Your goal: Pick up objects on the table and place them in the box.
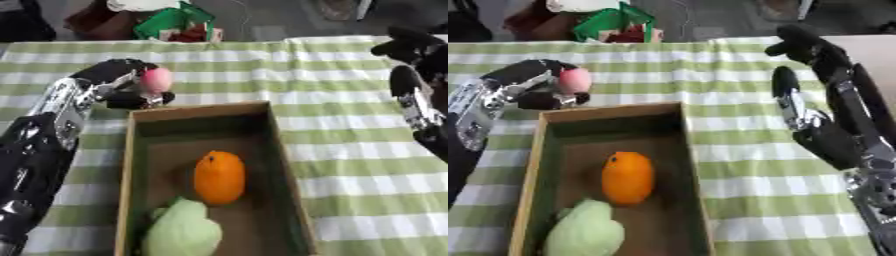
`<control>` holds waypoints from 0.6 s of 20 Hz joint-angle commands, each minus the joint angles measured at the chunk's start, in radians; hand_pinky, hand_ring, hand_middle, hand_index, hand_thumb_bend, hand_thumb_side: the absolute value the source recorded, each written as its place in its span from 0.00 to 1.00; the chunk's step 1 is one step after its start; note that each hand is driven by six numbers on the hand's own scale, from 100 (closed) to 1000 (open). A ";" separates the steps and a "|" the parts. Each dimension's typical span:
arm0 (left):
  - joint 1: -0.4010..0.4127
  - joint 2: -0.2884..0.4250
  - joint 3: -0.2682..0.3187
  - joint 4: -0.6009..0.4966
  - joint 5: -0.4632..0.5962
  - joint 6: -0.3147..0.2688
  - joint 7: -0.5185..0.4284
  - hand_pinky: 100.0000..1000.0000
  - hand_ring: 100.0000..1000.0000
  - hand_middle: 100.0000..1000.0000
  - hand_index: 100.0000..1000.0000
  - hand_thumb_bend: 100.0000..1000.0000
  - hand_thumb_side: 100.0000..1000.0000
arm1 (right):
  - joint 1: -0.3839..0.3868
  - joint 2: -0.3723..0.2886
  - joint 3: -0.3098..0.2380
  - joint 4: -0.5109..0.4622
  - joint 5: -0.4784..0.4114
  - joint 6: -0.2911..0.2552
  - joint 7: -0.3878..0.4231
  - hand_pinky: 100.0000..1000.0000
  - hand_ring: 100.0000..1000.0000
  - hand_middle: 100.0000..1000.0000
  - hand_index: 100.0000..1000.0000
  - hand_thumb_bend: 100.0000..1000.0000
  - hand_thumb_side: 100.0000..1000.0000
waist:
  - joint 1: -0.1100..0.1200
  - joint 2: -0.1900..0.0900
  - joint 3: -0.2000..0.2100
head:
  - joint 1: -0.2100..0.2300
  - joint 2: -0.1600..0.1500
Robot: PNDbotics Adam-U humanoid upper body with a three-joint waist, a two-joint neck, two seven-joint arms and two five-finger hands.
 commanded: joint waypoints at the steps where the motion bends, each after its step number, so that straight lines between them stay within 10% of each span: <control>1: -0.014 0.015 0.006 -0.007 -0.059 0.036 0.056 0.56 0.76 0.70 0.89 0.25 0.90 | -0.011 -0.011 -0.002 -0.019 0.006 -0.003 0.007 0.87 0.99 0.69 0.91 0.00 0.79 | -0.002 -0.016 -0.003 | 0.004 -0.013; 2: -0.013 0.013 0.005 -0.006 -0.075 0.043 0.073 0.56 0.76 0.70 0.89 0.25 0.90 | -0.011 -0.011 -0.002 -0.019 0.006 -0.003 0.008 0.87 0.99 0.69 0.91 0.00 0.79 | -0.002 -0.015 -0.003 | 0.005 -0.013; 3: -0.014 0.013 0.006 -0.005 -0.087 0.048 0.088 0.32 0.57 0.47 0.73 0.00 0.32 | -0.011 -0.011 -0.001 -0.019 0.006 -0.004 0.009 0.87 0.99 0.69 0.91 0.00 0.79 | -0.002 -0.015 -0.002 | 0.005 -0.013; 12: -0.015 0.020 0.007 0.009 -0.276 0.138 0.343 0.15 0.43 0.40 0.65 0.03 0.03 | -0.022 0.002 0.002 -0.019 -0.005 -0.012 0.017 0.87 0.99 0.68 0.90 0.00 0.80 | -0.006 -0.011 -0.029 | 0.035 -0.033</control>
